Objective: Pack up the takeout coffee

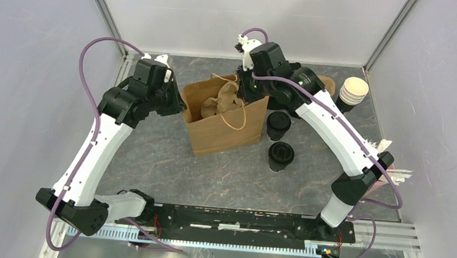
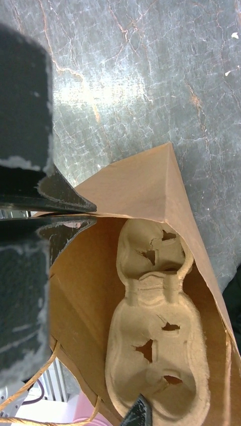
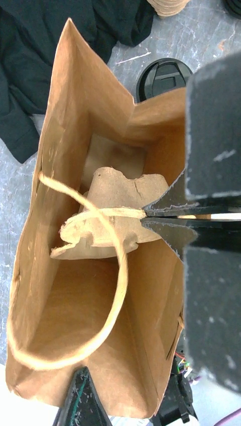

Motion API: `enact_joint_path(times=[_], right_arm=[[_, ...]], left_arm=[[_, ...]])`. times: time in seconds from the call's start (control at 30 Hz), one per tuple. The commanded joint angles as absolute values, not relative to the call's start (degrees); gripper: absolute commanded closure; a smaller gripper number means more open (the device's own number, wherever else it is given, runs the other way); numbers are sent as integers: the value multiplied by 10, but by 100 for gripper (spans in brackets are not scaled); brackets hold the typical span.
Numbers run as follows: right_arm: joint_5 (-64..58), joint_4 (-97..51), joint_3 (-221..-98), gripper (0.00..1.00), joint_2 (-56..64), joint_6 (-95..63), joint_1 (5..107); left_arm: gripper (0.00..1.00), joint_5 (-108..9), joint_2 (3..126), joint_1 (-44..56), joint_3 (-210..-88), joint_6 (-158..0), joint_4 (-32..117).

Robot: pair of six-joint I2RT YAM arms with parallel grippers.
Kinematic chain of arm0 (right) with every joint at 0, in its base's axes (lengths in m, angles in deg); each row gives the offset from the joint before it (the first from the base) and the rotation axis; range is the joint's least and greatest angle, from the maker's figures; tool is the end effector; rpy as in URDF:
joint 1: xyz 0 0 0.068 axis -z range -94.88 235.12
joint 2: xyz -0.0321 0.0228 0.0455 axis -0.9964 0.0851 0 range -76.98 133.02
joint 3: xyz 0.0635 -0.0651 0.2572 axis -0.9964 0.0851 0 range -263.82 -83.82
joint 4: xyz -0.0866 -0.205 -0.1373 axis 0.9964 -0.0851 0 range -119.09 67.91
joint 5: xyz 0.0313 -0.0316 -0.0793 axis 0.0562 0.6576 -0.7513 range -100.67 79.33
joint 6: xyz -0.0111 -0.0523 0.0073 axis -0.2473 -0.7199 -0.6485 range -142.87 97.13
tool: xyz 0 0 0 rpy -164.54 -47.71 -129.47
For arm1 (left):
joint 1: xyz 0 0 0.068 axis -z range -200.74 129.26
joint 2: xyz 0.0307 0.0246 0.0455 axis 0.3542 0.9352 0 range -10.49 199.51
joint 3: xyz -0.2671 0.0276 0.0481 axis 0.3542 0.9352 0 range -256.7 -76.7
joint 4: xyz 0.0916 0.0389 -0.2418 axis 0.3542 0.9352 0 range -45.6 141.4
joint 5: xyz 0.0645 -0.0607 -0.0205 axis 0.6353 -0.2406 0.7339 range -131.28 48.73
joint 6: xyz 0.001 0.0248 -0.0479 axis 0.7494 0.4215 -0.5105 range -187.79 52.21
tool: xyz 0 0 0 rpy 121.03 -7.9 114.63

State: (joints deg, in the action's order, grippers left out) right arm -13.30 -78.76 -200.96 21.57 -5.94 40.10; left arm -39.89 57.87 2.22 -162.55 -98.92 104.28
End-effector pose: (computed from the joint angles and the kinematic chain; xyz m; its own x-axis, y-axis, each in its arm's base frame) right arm 0.2546 0.2526 0.4420 -0.6154 -0.2042 -0.7613 -0.5246 0.8269 0.2023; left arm 0.2023 -0.0848 0.4158 -0.7245 -0.2543 -0.6406 -0.0010 0.9298 -0.3680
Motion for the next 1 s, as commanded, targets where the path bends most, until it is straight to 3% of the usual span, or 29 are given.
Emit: enact_joint_path(times=[0.0,0.3,0.33,0.37,0.4,0.43,0.47,0.67,0.77,0.97], right_arm=[[-93,-765,-2002,100,215,-35,425],[-27,-738,-1987,99,235,-34,433],[-77,-759,-2011,93,243,-49,433],[-164,-778,-2032,78,246,-67,427],[-196,-771,-2024,61,238,-81,422],[-193,-749,-2007,50,223,-83,424],[-182,-723,-1990,46,208,-82,422],[-225,-773,-2085,41,209,-104,407],[-199,-742,-2066,39,171,-109,408],[-240,-695,-1972,26,106,-129,409]], left_arm=[[89,-410,583,22,-1635,-959,1033],[89,-406,581,22,-1633,-956,1036],[89,-403,581,22,-1633,-956,1036],[89,-399,580,22,-1632,-958,1035],[89,-397,579,22,-1629,-962,1035],[89,-396,577,22,-1626,-965,1032],[89,-396,576,22,-1622,-969,1031],[89,-389,581,22,-1628,-971,1035],[87,-383,586,22,-1637,-968,1043],[67,-363,594,21,-1646,-971,1061]])
